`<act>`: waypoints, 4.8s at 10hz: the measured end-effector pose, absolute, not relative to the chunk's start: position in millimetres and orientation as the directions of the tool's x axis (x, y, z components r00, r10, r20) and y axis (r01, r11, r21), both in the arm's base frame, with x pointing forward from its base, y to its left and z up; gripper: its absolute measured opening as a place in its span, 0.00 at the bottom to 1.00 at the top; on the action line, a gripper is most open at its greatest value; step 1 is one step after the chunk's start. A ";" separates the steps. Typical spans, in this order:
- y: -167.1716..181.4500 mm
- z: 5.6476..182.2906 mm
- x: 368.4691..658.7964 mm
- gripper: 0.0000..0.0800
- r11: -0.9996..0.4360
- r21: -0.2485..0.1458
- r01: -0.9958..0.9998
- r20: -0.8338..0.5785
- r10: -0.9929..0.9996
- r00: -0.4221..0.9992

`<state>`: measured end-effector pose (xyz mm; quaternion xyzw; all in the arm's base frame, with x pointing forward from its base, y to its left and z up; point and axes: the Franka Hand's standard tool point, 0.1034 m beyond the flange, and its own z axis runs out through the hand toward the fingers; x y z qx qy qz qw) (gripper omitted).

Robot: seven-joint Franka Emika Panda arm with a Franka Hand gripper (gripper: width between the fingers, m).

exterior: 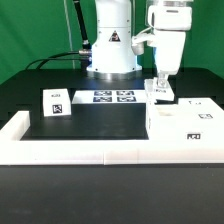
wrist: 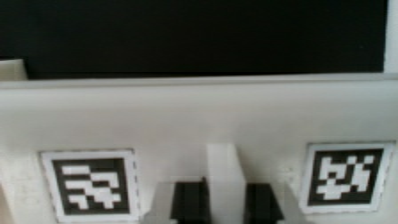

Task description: Assemble cabinet

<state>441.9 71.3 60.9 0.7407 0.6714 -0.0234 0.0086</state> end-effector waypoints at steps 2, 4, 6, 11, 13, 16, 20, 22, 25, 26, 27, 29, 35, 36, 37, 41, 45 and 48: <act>72.4 60.6 448.1 0.09 -0.103 -0.014 0.995 -0.043 0.994 0.103; 71.1 60.2 452.1 0.09 -0.095 -0.012 0.995 -0.040 0.995 0.094; 70.9 58.4 456.0 0.09 -0.096 -0.012 0.995 -0.037 0.995 0.096; 73.5 56.1 459.3 0.09 -0.092 -0.014 0.996 -0.034 0.995 0.092; 73.8 56.5 459.3 0.09 -0.094 -0.012 0.995 -0.034 0.995 0.094; 74.6 56.5 459.3 0.09 -0.094 -0.008 0.996 -0.031 0.995 0.093; 73.0 55.6 461.7 0.09 -0.087 -0.016 0.996 -0.033 0.996 0.087; 73.0 55.6 470.6 0.09 -0.079 -0.007 0.997 -0.027 0.997 0.078; 72.1 55.3 478.8 0.09 -0.054 -0.001 0.999 -0.024 0.998 0.054; 71.4 55.5 480.2 0.09 -0.047 0.001 0.999 -0.023 0.999 0.047; 71.5 55.4 480.0 0.09 -0.047 0.001 0.999 -0.023 0.999 0.047; 71.5 55.4 480.1 0.09 -0.047 0.001 0.999 -0.022 0.999 0.047; 69.3 56.1 526.4 0.09 -0.055 0.003 0.998 -0.027 0.998 0.055; 68.4 56.1 541.1 0.09 -0.060 0.001 0.998 -0.029 0.998 0.060; 67.7 56.1 549.0 0.09 -0.062 0.002 0.998 -0.029 0.998 0.062; 66.8 57.2 571.3 0.09 -0.014 0.019 1.000 -0.023 1.000 0.015; 64.7 56.1 579.9 0.09 0.017 0.009 1.000 -0.027 1.000 -0.017; 64.8 56.0 579.8 0.09 0.016 -0.017 1.000 -0.037 0.999 -0.016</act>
Offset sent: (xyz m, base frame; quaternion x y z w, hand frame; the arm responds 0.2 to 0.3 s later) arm 0.0134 0.0002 -0.0010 0.0060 0.0097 -0.0152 0.9998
